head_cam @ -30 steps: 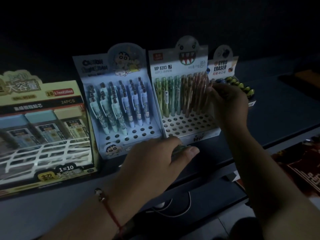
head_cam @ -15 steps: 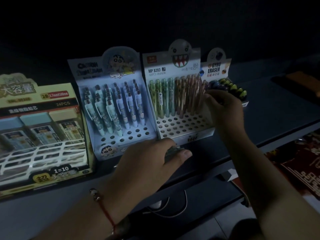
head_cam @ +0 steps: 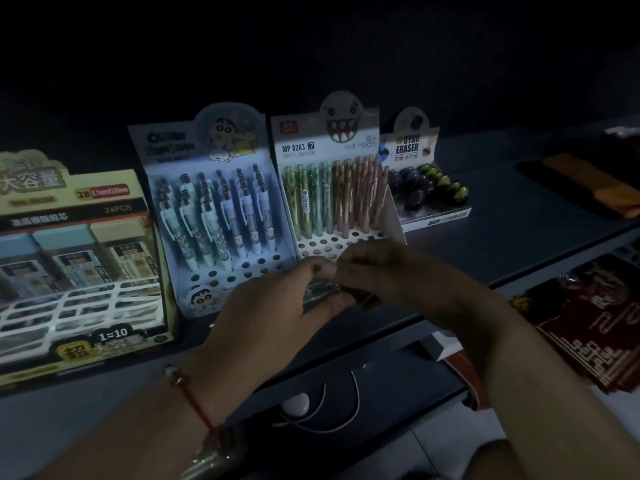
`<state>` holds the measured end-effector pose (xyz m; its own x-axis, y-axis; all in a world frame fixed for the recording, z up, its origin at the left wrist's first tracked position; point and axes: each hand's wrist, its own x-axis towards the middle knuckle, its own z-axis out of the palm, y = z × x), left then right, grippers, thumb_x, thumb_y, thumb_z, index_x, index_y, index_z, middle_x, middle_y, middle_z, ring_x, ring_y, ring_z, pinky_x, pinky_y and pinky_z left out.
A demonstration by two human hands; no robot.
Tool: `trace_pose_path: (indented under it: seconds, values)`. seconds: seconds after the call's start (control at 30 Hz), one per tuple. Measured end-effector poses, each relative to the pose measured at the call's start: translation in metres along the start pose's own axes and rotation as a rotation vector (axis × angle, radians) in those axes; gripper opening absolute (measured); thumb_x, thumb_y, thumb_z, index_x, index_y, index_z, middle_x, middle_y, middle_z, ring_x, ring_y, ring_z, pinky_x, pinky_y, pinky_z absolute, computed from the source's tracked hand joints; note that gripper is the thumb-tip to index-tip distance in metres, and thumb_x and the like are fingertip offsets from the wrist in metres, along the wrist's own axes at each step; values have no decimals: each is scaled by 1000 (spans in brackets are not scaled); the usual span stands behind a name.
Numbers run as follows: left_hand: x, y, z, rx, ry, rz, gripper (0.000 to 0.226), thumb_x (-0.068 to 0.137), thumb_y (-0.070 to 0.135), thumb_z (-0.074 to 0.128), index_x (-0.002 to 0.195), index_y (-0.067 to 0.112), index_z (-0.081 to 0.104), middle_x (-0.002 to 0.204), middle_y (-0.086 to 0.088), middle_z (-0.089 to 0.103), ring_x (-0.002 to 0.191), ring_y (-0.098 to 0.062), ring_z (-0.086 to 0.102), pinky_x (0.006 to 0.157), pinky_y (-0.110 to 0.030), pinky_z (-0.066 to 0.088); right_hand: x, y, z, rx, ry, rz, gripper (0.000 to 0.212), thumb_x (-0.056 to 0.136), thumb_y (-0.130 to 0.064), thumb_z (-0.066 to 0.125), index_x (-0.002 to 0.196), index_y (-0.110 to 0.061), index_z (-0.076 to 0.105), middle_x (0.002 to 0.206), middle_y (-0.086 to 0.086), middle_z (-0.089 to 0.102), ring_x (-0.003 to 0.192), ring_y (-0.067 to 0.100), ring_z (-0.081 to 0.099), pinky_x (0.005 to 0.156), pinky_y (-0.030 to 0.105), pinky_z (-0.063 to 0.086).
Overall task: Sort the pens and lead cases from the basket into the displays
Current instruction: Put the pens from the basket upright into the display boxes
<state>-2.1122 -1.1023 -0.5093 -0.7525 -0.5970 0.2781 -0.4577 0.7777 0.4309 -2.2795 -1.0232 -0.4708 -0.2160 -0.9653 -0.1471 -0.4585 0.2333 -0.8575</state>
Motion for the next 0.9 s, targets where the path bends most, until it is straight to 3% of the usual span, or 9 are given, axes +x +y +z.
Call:
trace_pose_path:
  seconds: [0.2, 0.3, 0.37, 0.47, 0.6, 0.73, 0.83, 0.9]
  values:
    - [-2, 2, 2, 26, 14, 45, 42, 83, 71, 40, 108, 40, 55, 81, 16, 63, 69, 0, 57, 56, -24, 44, -9, 1, 3, 141, -75, 125, 29, 87, -31, 73, 104, -7, 71, 80, 5, 72, 70, 8, 67, 62, 18, 54]
    - [-4, 5, 7, 42, 9, 63, 33, 84, 62, 49, 103, 36, 55, 80, 12, 65, 71, -4, 60, 60, -34, 50, -13, 3, 8, 145, -123, 161, 19, 91, -31, 68, 96, -14, 75, 87, 9, 74, 76, 10, 68, 69, 21, 56]
    - [-5, 7, 9, 36, 16, 80, 36, 82, 65, 44, 102, 36, 53, 78, 11, 65, 70, -5, 61, 59, -35, 50, -15, 4, 10, 180, -125, 171, 13, 92, -29, 67, 87, -19, 74, 82, 8, 71, 75, 10, 67, 70, 22, 55]
    - [-5, 11, 10, 12, 18, 94, 46, 79, 73, 36, 103, 37, 52, 78, 12, 65, 70, -4, 61, 59, -33, 50, -17, 7, 7, 204, -108, 157, 10, 91, -26, 69, 92, -19, 75, 88, 12, 72, 80, 12, 68, 72, 23, 54]
    - [-8, 15, 8, 11, 22, 98, 41, 83, 70, 45, 108, 39, 53, 83, 17, 64, 72, 1, 58, 57, -23, 44, -21, 8, 1, 195, -104, 143, 16, 91, -25, 69, 100, -13, 76, 103, 16, 74, 92, 19, 71, 76, 24, 56]
    - [-9, 17, 7, 15, 22, 97, 43, 83, 71, 46, 113, 41, 53, 87, 18, 65, 74, 1, 59, 57, -20, 43, -22, 10, -3, 195, -117, 144, 15, 91, -26, 69, 94, -12, 75, 90, 11, 73, 82, 13, 68, 73, 22, 55]
    - [-10, 17, 8, 13, 11, 92, 44, 81, 70, 46, 113, 41, 54, 86, 18, 66, 75, 1, 60, 55, -14, 37, -22, 9, -4, 162, -148, 156, 25, 91, -24, 69, 100, 0, 71, 85, 9, 69, 76, 11, 65, 67, 18, 52]
    - [-10, 16, 9, 10, 1, 85, 47, 80, 72, 46, 113, 41, 54, 88, 18, 67, 77, 1, 61, 57, -17, 42, -22, 9, -3, 140, -166, 167, 28, 91, -19, 70, 104, 5, 69, 87, 14, 69, 76, 12, 64, 65, 17, 52]
